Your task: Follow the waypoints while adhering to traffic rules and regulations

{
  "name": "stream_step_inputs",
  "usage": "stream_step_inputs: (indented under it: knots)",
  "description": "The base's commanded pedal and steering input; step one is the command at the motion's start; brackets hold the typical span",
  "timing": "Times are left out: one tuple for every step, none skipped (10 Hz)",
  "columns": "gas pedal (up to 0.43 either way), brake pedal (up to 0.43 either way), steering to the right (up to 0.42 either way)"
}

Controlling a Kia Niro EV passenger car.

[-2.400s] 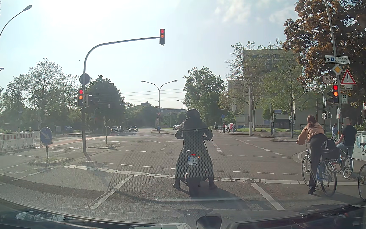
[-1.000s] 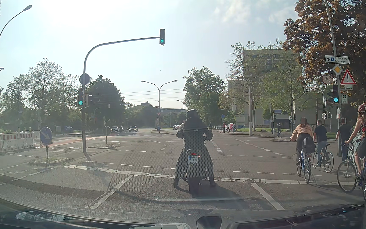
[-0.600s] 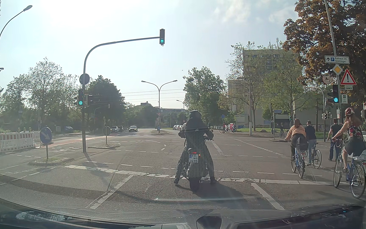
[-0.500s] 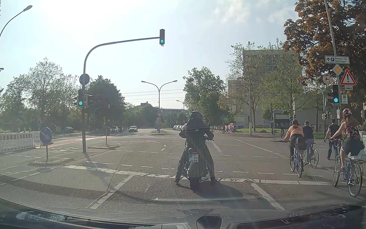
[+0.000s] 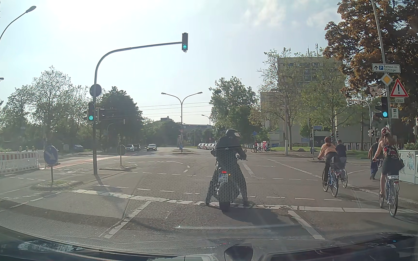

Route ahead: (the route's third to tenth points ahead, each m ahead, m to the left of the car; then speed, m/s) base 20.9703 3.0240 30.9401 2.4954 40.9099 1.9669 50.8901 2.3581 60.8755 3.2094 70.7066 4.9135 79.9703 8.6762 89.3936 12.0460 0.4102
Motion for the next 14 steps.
stream_step_inputs:
  knots:
    - [0.0,0.0,0.006]
    - [0.0,0.0,0.006]
    - [0.0,0.0,0.006]
    - [0.0,0.0,0.006]
    - [0.0,0.0,0.006]
    - [0.0,0.0,0.006]
    - [0.0,0.0,0.006]
    - [0.0,0.0,0.005]
    - [0.0,0.0,0.005]
    - [0.0,0.0,0.004]
    - [0.0,0.0,0.004]
    - [0.0,0.0,0.004]
    - [0.0,0.0,0.004]
    - [0.0,0.0,0.003]
